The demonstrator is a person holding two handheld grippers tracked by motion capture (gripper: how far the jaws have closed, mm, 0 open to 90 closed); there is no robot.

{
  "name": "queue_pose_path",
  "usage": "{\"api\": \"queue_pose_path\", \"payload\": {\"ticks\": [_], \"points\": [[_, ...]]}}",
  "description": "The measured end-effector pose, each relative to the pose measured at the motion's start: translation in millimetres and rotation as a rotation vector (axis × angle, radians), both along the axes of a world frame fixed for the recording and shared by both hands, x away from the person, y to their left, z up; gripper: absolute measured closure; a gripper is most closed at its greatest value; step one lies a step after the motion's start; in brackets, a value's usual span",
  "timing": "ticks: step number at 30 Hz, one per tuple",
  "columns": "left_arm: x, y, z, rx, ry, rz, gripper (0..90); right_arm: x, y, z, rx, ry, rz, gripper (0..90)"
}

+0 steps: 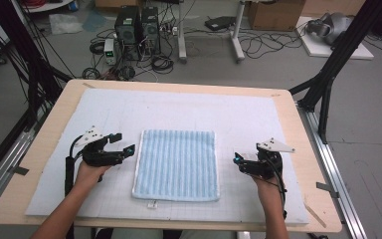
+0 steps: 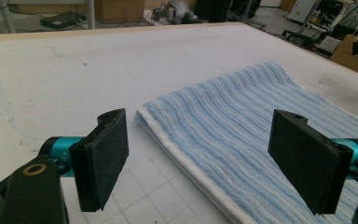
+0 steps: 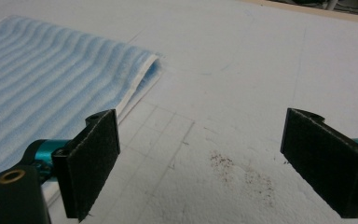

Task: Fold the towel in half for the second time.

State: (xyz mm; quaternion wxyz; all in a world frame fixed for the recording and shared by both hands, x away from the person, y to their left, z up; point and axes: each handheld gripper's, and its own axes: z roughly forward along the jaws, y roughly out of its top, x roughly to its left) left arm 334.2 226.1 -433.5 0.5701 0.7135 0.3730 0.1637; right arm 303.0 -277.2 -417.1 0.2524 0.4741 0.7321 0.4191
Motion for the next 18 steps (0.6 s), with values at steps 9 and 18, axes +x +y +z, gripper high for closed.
{"api": "queue_pose_path", "payload": {"ticks": [9,18], "points": [[4.5,-1.8,-2.9,-0.010,0.021,0.008,21.3,0.2,-1.8,-1.8,0.007,0.013,0.000,10.8],[15.5,6.8,5.4,-0.027,0.048,0.069,21.3,1.9,-1.8,-2.0,0.019,0.017,0.015,10.8]]}}
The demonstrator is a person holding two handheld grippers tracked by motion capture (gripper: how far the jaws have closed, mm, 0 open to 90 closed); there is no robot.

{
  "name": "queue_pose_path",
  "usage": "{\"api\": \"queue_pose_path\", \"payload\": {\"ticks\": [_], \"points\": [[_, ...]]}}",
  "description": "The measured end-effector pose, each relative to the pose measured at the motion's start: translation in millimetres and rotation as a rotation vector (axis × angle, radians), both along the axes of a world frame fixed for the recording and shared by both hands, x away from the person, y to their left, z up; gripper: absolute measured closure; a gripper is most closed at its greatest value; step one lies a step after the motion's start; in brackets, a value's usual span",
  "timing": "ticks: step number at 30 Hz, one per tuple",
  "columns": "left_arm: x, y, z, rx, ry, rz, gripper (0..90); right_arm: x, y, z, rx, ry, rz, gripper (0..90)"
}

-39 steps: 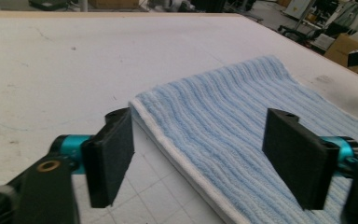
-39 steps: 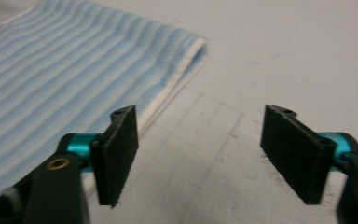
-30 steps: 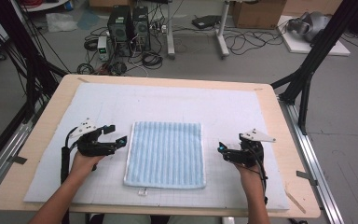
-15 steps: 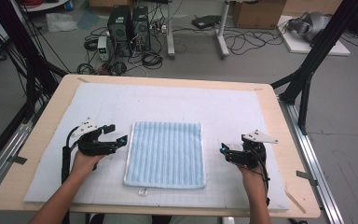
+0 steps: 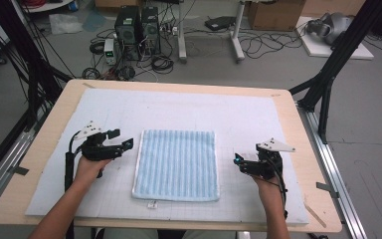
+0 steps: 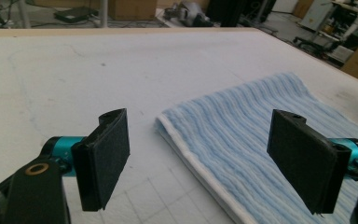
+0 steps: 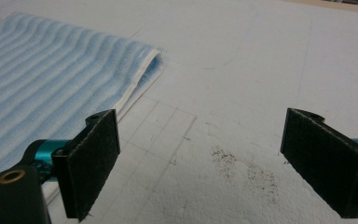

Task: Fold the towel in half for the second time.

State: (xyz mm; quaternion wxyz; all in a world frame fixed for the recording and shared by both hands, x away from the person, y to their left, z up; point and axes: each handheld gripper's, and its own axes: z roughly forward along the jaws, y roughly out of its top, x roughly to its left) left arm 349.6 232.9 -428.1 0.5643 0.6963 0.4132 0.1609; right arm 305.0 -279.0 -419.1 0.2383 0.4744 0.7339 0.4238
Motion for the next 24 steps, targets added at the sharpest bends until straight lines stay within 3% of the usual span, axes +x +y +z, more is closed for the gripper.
{"api": "queue_pose_path", "payload": {"ticks": [11,16,20,24], "points": [[37.2,-18.7,11.1,0.054,0.024,-0.029,26.2,1.5,-0.9,-0.9,0.018,0.018,0.011,10.8],[56.4,-27.4,5.1,0.081,0.085,-0.033,25.5,1.5,-0.9,-1.5,0.023,0.017,0.014,10.8],[63.5,-33.0,-0.8,0.113,0.081,-0.026,28.7,1.6,-0.9,-2.2,0.024,0.027,0.013,10.8],[67.4,-34.4,-8.9,0.139,0.111,-0.014,30.6,2.7,-0.4,-3.2,0.024,0.032,0.016,10.8]]}}
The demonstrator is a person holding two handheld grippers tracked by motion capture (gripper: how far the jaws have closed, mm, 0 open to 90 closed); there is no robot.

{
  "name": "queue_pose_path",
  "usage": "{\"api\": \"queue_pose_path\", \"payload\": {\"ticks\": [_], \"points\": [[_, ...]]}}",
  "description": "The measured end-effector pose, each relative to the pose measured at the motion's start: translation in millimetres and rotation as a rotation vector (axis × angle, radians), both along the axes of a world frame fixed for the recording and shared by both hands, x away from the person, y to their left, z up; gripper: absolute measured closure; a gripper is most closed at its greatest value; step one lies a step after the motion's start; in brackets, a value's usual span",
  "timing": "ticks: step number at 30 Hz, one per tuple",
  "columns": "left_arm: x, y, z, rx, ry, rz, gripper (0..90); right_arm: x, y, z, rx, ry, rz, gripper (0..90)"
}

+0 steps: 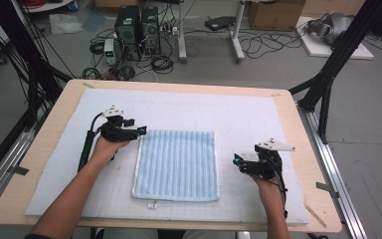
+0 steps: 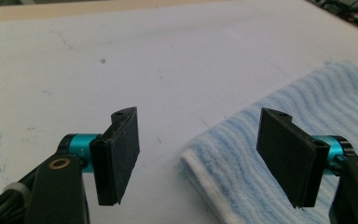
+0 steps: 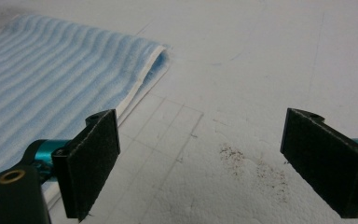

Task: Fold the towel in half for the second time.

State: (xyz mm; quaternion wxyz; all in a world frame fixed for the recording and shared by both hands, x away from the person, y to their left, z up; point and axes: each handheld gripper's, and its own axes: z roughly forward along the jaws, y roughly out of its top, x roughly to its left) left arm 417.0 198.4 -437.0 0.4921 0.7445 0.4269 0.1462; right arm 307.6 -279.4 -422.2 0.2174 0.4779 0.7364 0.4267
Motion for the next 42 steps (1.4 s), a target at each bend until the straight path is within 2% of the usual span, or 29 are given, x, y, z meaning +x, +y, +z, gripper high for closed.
{"api": "queue_pose_path", "payload": {"ticks": [4,6,8,13,16,17,18,20,24,27,28,32,34,36,39,42], "points": [[3.0,-0.2,-4.0,0.022,0.007,0.018,34.0,1.4,1.2,-1.2,-0.003,0.003,0.004,10.8],[5.5,-0.3,-5.9,0.037,0.032,0.013,36.1,1.8,2.4,-1.7,-0.006,0.008,0.006,10.8],[7.4,-2.1,-7.1,0.048,0.032,0.008,37.8,2.0,2.9,-2.0,-0.006,0.012,0.007,10.8],[10.3,-12.9,-13.5,0.134,0.038,-0.034,44.7,2.4,4.0,-2.4,-0.004,0.015,0.010,10.8],[7.7,-20.7,-13.8,0.207,0.018,-0.075,58.8,3.1,5.6,-3.3,-0.004,0.017,0.017,10.8],[7.1,-21.5,-13.5,0.199,0.022,-0.089,64.4,3.5,6.6,-3.8,0.000,0.020,0.023,10.9],[6.5,-22.3,-13.7,0.192,0.021,-0.107,75.1,4.4,7.6,-4.6,0.003,0.023,0.030,10.9],[5.5,-23.5,-13.4,0.197,0.019,-0.111,83.6,5.5,10.7,-5.6,0.004,0.036,0.040,10.9],[6.5,-21.8,-14.1,0.169,0.037,-0.103,84.8,8.1,16.2,-7.4,0.003,0.047,0.063,10.9],[7.0,-20.9,-14.5,0.157,0.043,-0.101,85.4,10.0,20.7,-8.7,0.028,0.048,0.116,10.8],[7.1,-20.5,-14.3,0.160,0.045,-0.103,85.4,10.7,22.7,-8.8,0.017,0.043,0.123,10.8],[7.2,-20.1,-14.8,0.150,0.049,-0.100,85.4,17.5,29.9,-9.3,0.022,0.054,0.118,10.8],[7.4,-19.7,-14.9,0.144,0.054,-0.097,85.3,21.8,33.0,-8.0,0.030,0.050,0.135,10.8],[7.3,-20.0,-15.0,0.145,0.052,-0.096,85.2,29.1,36.5,-6.8,0.025,0.045,0.137,10.8],[7.5,-19.5,-15.0,0.143,0.054,-0.098,85.1,44.5,42.9,-6.9,0.028,0.062,0.124,10.8],[7.5,-19.3,-15.1,0.145,0.054,-0.099,85.0,63.3,54.3,-6.8,0.021,0.083,0.149,10.8]]}}
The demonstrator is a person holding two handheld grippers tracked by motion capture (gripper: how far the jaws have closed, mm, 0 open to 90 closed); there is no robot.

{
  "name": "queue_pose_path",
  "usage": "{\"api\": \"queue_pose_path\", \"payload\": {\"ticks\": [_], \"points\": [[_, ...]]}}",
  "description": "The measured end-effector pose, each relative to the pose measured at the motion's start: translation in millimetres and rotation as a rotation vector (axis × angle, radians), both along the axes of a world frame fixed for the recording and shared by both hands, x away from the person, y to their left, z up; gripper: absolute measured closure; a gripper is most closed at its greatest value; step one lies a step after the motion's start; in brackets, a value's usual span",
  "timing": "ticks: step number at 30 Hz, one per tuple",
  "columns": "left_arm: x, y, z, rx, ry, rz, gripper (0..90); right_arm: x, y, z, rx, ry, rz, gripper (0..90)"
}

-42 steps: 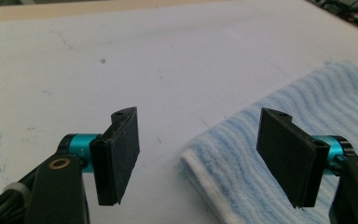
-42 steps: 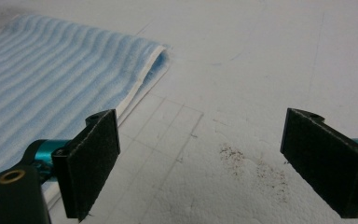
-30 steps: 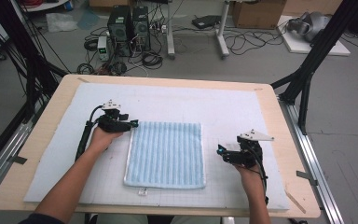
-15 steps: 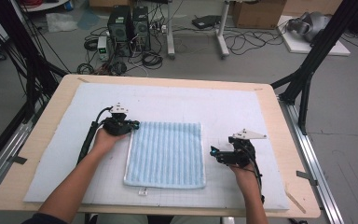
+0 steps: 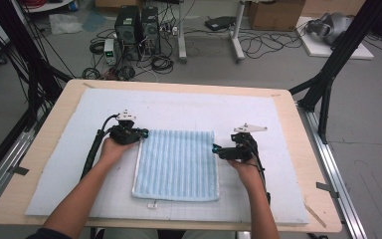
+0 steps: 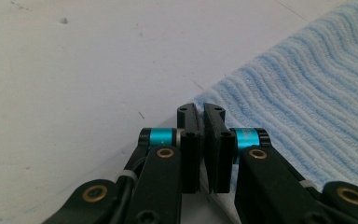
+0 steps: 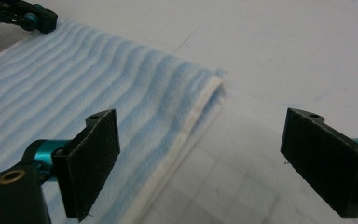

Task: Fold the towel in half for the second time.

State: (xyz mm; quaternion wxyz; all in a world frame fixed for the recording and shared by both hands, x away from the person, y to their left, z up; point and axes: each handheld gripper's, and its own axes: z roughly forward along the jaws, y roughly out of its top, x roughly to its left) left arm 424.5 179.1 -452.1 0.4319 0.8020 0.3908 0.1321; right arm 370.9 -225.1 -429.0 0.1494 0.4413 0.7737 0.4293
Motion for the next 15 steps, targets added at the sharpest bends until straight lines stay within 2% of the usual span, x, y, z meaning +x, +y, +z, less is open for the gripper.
{"api": "queue_pose_path", "payload": {"ticks": [3,6,10,13,15], "points": [[0.0,0.0,-0.1,-0.001,-0.001,0.001,85.0,14.5,11.4,0.5,-0.052,0.014,0.010,10.9],[-0.3,-0.3,-0.2,-0.001,-0.003,0.002,84.9,24.8,19.5,1.7,-0.062,0.017,0.019,11.1],[-0.1,0.2,-0.1,-0.002,0.001,0.001,84.8,35.3,26.7,-0.1,-0.076,0.044,0.027,11.8],[0.0,0.4,-0.1,-0.004,0.002,0.001,84.8,40.6,30.6,-5.4,-0.090,0.051,0.033,18.2],[-0.1,0.5,-0.2,-0.004,0.004,0.002,84.8,43.7,31.6,-11.0,-0.099,0.082,0.047,26.9]]}}
